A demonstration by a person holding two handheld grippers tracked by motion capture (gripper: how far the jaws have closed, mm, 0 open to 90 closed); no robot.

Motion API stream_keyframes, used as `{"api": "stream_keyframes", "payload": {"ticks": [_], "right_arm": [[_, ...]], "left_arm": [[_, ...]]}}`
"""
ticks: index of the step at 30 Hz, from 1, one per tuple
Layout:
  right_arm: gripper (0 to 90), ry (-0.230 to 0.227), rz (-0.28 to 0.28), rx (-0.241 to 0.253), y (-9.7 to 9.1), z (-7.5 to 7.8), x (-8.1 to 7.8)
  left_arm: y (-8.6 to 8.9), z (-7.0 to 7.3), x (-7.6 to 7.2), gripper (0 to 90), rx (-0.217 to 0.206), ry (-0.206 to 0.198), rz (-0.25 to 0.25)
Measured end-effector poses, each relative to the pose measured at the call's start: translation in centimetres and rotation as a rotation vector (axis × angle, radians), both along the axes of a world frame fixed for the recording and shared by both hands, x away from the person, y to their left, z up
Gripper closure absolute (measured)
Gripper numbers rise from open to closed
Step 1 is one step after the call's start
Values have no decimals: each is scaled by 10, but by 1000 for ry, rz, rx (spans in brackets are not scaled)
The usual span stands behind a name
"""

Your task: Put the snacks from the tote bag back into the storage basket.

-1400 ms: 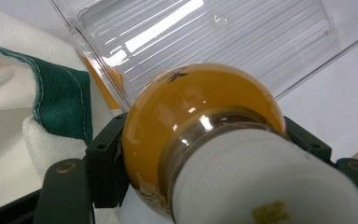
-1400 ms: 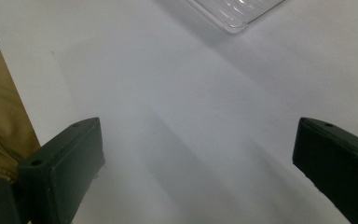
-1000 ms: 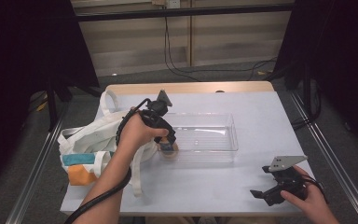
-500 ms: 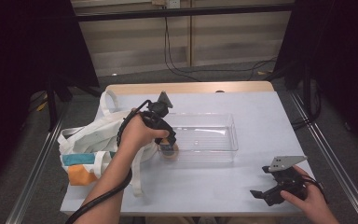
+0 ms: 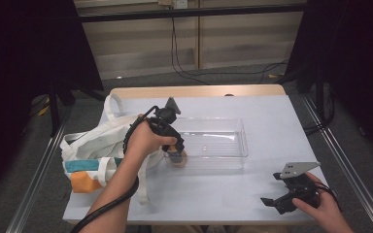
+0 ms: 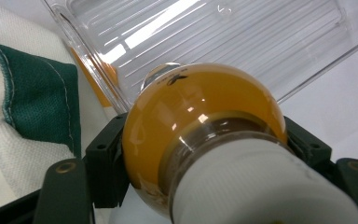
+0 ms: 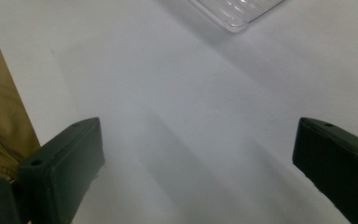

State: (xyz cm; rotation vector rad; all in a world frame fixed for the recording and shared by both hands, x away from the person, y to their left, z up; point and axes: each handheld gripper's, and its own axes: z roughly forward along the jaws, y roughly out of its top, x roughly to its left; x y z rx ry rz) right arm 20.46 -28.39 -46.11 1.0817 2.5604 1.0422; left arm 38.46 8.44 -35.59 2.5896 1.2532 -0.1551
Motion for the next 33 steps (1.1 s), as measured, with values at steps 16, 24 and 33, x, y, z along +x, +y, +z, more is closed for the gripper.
{"api": "stream_keyframes", "payload": {"ticks": [16, 24, 33], "right_arm": [[19, -5, 11, -6, 0, 0, 0], [19, 0, 5, -6, 0, 0, -1], [19, -4, 5, -7, 0, 1, -1]], "left_arm": [[-4, -2, -3, 299, -4, -35, 0], [-9, -4, -4, 297, -13, -64, -3], [-12, -6, -4, 295, -32, -95, 0]]}}
